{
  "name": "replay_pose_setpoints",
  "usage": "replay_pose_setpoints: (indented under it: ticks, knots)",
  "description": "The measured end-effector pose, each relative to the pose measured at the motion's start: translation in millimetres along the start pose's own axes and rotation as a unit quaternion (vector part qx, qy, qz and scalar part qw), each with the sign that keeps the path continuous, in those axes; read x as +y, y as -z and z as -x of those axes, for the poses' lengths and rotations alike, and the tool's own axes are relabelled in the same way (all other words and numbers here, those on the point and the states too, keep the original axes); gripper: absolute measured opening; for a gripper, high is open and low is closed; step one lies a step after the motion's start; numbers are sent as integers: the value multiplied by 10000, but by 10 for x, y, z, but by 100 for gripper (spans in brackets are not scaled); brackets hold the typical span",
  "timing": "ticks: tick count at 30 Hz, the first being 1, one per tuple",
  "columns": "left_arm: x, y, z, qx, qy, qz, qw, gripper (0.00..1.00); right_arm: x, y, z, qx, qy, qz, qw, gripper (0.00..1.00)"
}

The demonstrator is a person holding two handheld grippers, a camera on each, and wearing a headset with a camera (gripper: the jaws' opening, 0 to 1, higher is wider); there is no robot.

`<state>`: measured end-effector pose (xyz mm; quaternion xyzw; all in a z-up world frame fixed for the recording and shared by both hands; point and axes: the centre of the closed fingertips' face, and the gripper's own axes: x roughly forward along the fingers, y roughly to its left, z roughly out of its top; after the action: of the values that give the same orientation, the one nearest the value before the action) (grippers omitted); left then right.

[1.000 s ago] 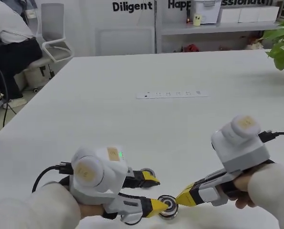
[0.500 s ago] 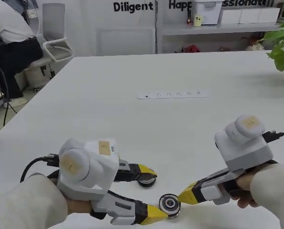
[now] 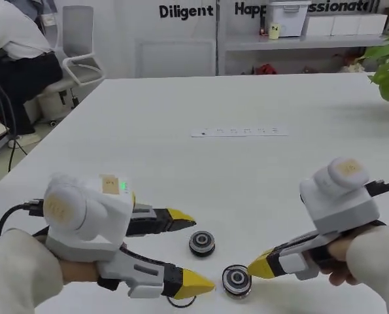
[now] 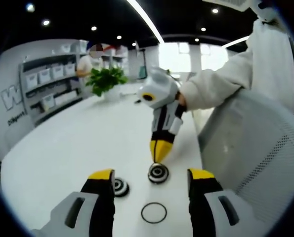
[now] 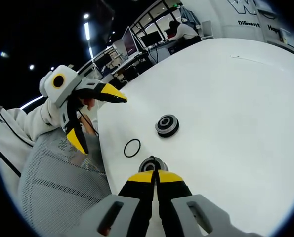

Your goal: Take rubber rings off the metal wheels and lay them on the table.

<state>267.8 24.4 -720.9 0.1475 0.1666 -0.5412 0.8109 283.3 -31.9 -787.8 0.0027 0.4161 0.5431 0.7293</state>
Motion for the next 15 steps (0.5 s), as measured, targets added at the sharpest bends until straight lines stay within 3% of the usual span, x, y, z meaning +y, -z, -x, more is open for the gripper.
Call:
replay_pose_setpoints:
  ticks: [6, 15]
  knots:
    - [30, -57, 119, -204, -132, 242, 9994, 69, -6, -17, 12, -39, 15, -1, 10000, 0]
    - [63, -77, 257, -284, -375, 240, 9986, 74, -24, -33, 36, -90, 46, -22, 9999, 0]
